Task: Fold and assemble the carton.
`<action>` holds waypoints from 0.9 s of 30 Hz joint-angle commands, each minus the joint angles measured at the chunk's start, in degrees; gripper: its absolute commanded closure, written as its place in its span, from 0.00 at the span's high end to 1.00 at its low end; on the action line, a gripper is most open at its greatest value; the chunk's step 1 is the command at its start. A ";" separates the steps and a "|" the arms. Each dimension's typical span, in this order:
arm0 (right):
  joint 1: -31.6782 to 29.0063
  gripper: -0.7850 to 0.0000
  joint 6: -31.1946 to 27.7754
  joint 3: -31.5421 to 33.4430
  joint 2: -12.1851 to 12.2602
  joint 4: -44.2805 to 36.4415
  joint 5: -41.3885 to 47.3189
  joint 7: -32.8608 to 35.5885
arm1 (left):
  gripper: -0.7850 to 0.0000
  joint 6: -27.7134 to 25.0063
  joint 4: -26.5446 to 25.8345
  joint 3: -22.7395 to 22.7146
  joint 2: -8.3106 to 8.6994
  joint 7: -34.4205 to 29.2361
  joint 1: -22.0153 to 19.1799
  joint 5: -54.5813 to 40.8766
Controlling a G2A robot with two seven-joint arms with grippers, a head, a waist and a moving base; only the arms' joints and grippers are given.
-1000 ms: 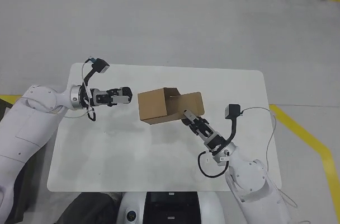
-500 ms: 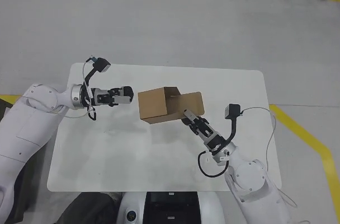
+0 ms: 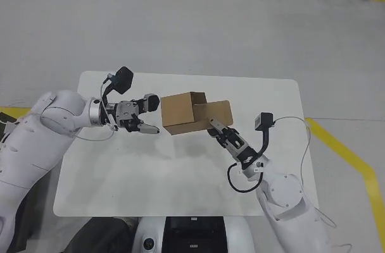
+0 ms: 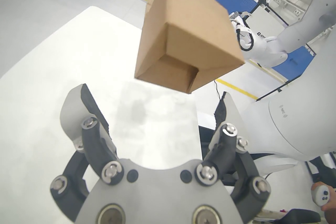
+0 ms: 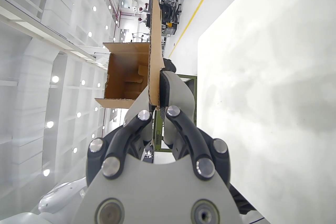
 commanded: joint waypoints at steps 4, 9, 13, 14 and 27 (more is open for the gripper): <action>0.84 0.00 0.69 0.12 0.01 1.25 1.30 0.16 | 1.00 -0.01 -5.61 -2.36 0.01 12.36 3.31 18.98; 0.90 0.00 0.01 0.41 -0.01 1.58 2.64 -0.57 | 1.00 -0.01 -5.65 -0.75 0.86 31.81 4.99 39.40; 0.90 0.00 0.01 0.41 -0.01 1.58 2.64 -0.57 | 1.00 -0.01 -5.65 -0.75 0.86 31.81 4.99 39.40; 0.90 0.00 0.01 0.41 -0.01 1.58 2.64 -0.57 | 1.00 -0.01 -5.65 -0.75 0.86 31.81 4.99 39.40; 0.64 0.00 -1.12 -0.47 0.03 1.66 0.83 -1.05 | 1.00 1.61 -5.86 -0.85 0.72 32.15 5.37 39.81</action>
